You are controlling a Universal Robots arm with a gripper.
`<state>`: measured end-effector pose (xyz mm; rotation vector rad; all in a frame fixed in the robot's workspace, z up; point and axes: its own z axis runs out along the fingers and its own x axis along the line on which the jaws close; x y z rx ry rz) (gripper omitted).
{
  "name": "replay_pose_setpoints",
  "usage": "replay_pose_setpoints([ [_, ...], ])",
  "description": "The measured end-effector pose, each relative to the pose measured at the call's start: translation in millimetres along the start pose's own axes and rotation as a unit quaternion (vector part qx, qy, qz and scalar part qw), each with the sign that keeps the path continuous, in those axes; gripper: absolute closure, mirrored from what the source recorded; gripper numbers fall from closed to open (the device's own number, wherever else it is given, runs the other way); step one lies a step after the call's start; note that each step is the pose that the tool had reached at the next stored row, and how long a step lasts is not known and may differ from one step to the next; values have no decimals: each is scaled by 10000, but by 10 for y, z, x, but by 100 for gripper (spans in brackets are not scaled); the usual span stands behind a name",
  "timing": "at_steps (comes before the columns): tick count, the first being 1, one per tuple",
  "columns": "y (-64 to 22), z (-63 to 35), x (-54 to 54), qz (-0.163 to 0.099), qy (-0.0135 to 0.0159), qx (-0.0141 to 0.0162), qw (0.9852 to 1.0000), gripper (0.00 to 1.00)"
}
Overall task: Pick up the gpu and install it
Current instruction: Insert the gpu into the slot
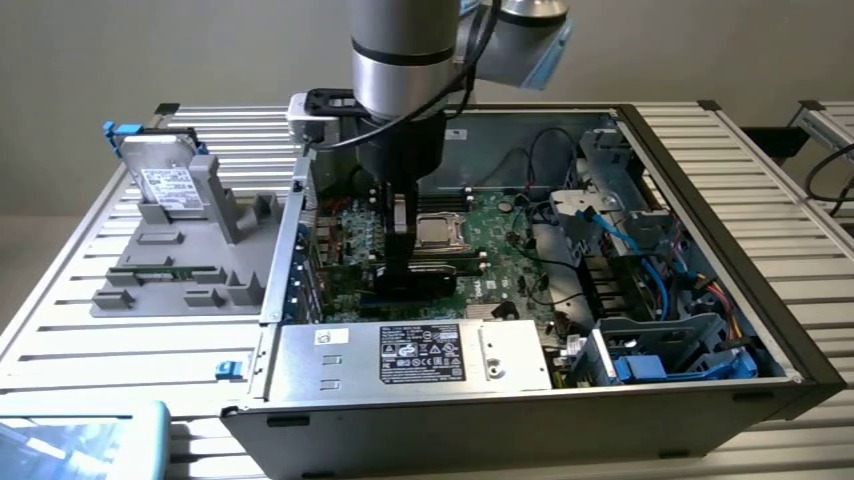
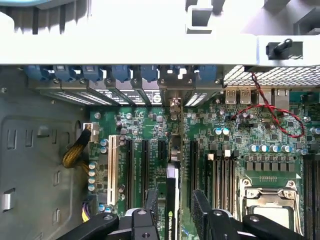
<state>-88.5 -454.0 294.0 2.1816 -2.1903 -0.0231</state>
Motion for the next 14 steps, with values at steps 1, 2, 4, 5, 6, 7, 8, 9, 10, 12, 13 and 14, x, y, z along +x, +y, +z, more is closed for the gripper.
replay_pose_setpoints([
  [1,4,-45,1,2,0,0,10000,58],
  [2,10,-90,2,3,0,0,10000,58],
  [4,20,-162,4,5,0,0,10000,58],
  [5,22,-168,4,5,0,0,10000,58],
  [6,22,-167,4,5,-1,1,10000,58],
  [7,22,-167,4,5,-2,1,10000,58],
  [8,23,-168,4,5,-2,1,10000,58],
  [9,23,-169,4,5,-2,1,10000,58],
  [10,23,-170,4,5,-2,0,10000,58],
  [12,23,-178,5,5,-7,0,10000,58],
  [13,23,-178,4,5,-8,0,10000,58],
  [14,23,-179,4,5,-8,1,10000,58],
])
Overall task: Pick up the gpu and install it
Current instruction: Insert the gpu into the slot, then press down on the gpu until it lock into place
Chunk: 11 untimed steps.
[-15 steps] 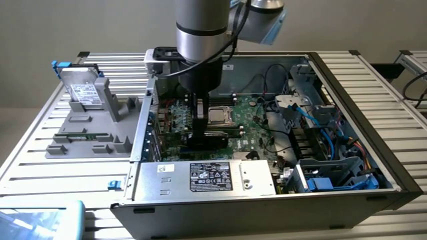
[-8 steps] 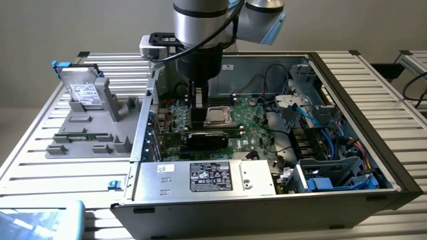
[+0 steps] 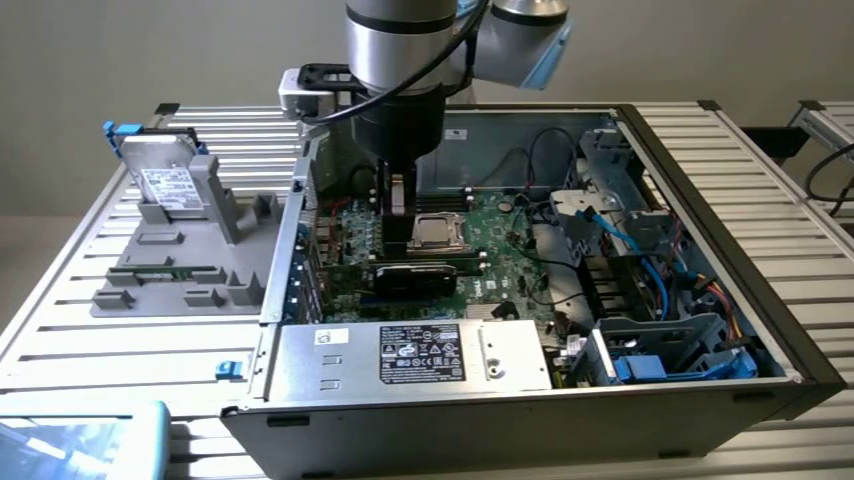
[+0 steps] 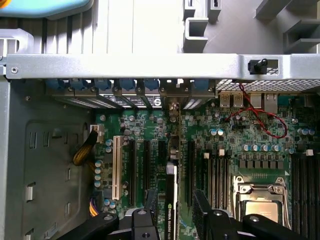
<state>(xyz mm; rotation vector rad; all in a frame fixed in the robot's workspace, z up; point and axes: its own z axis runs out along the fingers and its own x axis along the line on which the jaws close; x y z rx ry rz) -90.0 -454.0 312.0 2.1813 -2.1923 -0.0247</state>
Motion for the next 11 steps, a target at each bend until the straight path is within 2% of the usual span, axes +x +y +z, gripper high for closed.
replay_pose_setpoints([
  [9,0,-5,0,0,-4,0,10000,58],
  [10,1,-6,0,0,-4,0,10000,67],
  [11,0,-6,0,0,-4,0,10000,67],
])
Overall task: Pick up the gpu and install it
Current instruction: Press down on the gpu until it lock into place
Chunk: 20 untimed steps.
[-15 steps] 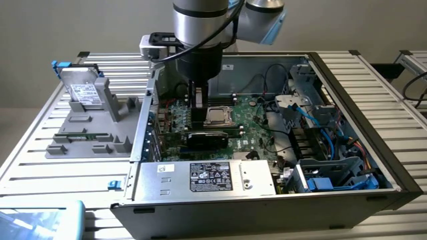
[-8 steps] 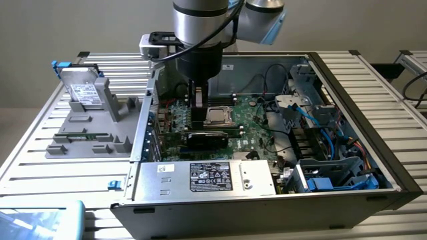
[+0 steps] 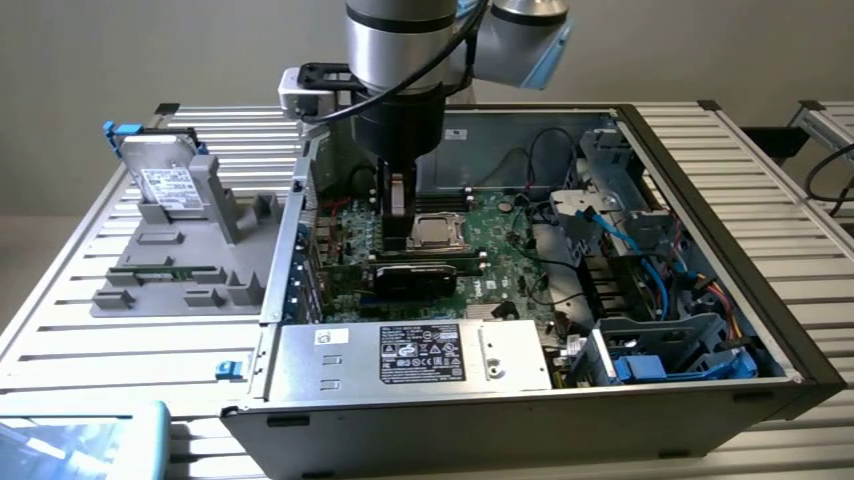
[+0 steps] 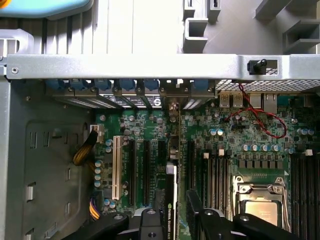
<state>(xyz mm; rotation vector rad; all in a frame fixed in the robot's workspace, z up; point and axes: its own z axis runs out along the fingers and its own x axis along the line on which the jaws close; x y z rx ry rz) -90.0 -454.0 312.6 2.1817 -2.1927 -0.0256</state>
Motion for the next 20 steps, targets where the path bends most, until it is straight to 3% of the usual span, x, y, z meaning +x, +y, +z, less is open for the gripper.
replay_pose_setpoints([
  [2,0,-1,0,0,-1,0,10000,78],
  [3,0,-2,0,0,-1,0,10000,78],
  [5,2,0,0,0,4,-1,10000,88],
  [8,68,28,-5,2,59,2,10000,88],
  [11,162,76,-11,5,88,3,10000,88],
  [15,196,148,-23,6,87,12,10000,88],
  [20,213,224,-29,11,87,50,9999,88],
])
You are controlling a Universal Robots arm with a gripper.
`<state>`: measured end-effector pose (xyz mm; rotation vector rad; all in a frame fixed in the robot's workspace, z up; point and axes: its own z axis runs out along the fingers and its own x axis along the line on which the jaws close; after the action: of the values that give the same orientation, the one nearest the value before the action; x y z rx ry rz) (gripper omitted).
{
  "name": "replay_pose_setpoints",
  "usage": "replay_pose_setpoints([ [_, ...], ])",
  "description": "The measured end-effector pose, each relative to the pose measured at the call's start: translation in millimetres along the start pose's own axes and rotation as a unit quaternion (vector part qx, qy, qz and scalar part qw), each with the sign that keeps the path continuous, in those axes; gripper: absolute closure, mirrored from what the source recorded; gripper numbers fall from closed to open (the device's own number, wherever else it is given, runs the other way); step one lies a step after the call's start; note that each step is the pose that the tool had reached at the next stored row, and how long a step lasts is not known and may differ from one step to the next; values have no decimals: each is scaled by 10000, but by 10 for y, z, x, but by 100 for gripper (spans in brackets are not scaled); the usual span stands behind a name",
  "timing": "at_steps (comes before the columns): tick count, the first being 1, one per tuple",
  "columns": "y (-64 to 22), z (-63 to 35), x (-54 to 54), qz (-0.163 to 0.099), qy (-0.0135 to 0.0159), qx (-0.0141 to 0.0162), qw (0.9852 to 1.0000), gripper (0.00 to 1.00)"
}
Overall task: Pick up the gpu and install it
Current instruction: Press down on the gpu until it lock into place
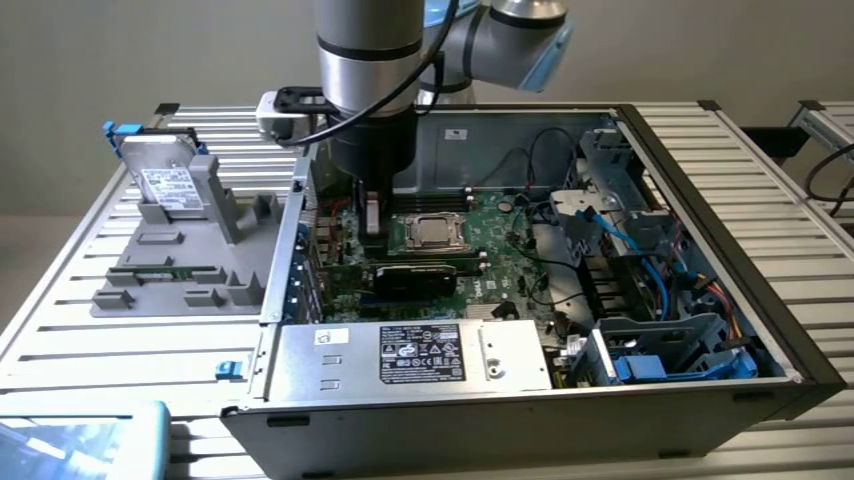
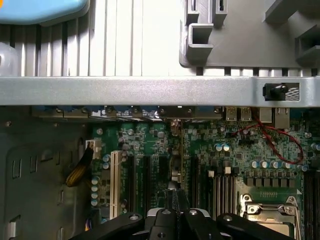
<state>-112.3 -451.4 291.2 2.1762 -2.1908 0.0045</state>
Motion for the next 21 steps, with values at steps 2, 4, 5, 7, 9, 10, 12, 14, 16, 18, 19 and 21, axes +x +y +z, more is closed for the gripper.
replay_pose_setpoints([
  [2,10,37,-5,4,0,2,10000,88],
  [4,9,73,-14,7,0,2,10000,88],
  [5,8,90,-28,10,0,2,10000,88],
  [7,8,123,-57,15,-1,3,10000,88],
  [9,12,141,-62,19,0,11,10000,88],
  [10,13,149,-62,19,0,19,10000,88],
  [12,14,168,-63,22,-1,40,10000,88],
  [14,15,180,-64,24,-1,46,10000,88],
  [16,19,193,-64,29,-1,46,10000,88],
  [18,23,213,-65,31,-1,46,10000,88],
  [19,24,221,-65,32,-1,46,10000,88],
  [21,27,236,-65,34,2,45,10000,88],
])
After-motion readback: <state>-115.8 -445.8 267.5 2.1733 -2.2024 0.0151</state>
